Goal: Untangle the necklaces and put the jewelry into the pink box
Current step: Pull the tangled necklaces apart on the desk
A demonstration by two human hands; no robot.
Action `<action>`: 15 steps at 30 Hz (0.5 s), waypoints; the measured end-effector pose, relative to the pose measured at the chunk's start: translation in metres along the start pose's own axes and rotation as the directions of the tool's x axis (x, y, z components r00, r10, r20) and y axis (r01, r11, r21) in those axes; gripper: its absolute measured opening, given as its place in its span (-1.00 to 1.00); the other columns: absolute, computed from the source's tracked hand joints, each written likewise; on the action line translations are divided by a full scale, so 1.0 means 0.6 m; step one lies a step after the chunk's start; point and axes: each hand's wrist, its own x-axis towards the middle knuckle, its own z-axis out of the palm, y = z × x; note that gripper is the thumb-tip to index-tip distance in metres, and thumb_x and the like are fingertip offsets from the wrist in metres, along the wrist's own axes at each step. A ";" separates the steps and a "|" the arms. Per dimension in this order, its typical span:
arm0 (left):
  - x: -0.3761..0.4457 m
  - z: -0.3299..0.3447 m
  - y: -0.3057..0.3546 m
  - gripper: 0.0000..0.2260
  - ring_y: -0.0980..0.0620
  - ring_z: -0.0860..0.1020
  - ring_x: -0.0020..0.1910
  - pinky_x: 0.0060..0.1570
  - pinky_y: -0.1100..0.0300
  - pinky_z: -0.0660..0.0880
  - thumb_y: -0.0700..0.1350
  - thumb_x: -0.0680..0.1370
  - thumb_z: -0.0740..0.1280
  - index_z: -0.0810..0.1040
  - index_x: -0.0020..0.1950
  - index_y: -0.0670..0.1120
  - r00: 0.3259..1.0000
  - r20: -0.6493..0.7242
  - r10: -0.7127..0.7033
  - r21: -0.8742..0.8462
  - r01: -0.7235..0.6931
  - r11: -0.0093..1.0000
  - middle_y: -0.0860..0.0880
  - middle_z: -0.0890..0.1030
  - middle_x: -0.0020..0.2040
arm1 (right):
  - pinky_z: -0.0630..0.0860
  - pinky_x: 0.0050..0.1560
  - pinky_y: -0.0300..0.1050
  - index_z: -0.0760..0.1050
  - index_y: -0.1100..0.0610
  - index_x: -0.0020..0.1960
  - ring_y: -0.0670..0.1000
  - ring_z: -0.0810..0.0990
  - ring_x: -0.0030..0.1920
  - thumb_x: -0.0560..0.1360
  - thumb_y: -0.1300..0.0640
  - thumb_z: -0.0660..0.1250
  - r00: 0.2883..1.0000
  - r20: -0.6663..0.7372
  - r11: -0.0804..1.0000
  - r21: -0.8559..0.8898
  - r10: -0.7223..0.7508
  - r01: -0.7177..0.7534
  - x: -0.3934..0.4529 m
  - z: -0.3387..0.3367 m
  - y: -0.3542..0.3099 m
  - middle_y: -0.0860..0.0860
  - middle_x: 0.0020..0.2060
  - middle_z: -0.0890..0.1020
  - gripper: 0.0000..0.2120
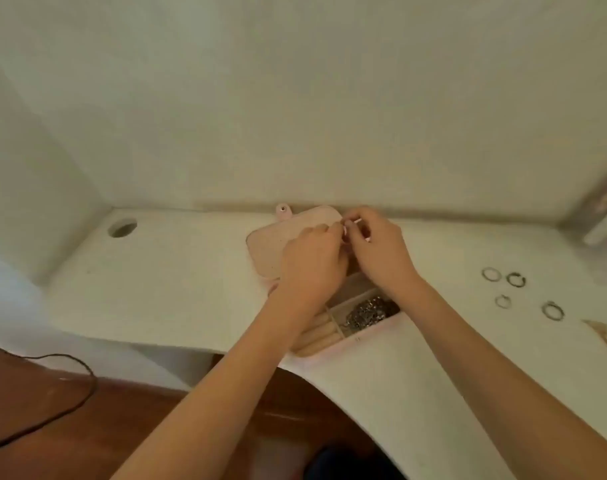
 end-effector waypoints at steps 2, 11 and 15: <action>-0.009 0.007 0.002 -0.78 -0.16 0.53 0.02 -0.19 0.05 0.37 -0.07 0.56 0.16 0.42 0.18 -0.07 0.999 -0.036 0.031 0.011 -0.031 0.999 -0.09 0.57 0.06 | 0.36 -0.24 -0.44 0.53 0.11 0.00 -0.04 0.58 -0.19 0.56 0.18 0.22 0.997 -0.072 0.999 0.029 -0.032 0.034 -0.009 0.002 0.009 0.01 -0.21 0.64 -0.89; -0.132 0.038 -0.027 -0.62 -0.18 0.36 0.35 0.31 -0.11 0.27 0.00 0.55 0.22 0.40 0.33 -0.12 0.961 -0.238 -0.140 -0.260 0.076 0.963 -0.13 0.48 0.31 | 0.45 0.04 -0.01 0.48 0.04 -0.08 0.12 0.54 0.02 0.45 0.04 0.28 0.986 -0.150 0.874 -0.468 0.067 -0.131 -0.121 -0.059 -0.039 0.00 -0.10 0.59 -0.91; -0.128 0.041 -0.029 -0.57 -0.13 0.31 0.40 0.34 -0.08 0.23 0.08 0.53 0.23 0.41 0.34 -0.09 0.973 -0.184 -0.140 -0.237 0.095 0.967 -0.08 0.46 0.34 | 0.32 -0.06 -0.08 0.34 0.08 -0.23 0.13 0.46 -0.05 0.41 -0.03 0.31 0.967 0.004 0.715 -0.674 0.255 -0.186 -0.149 -0.046 -0.070 0.00 -0.25 0.42 -0.78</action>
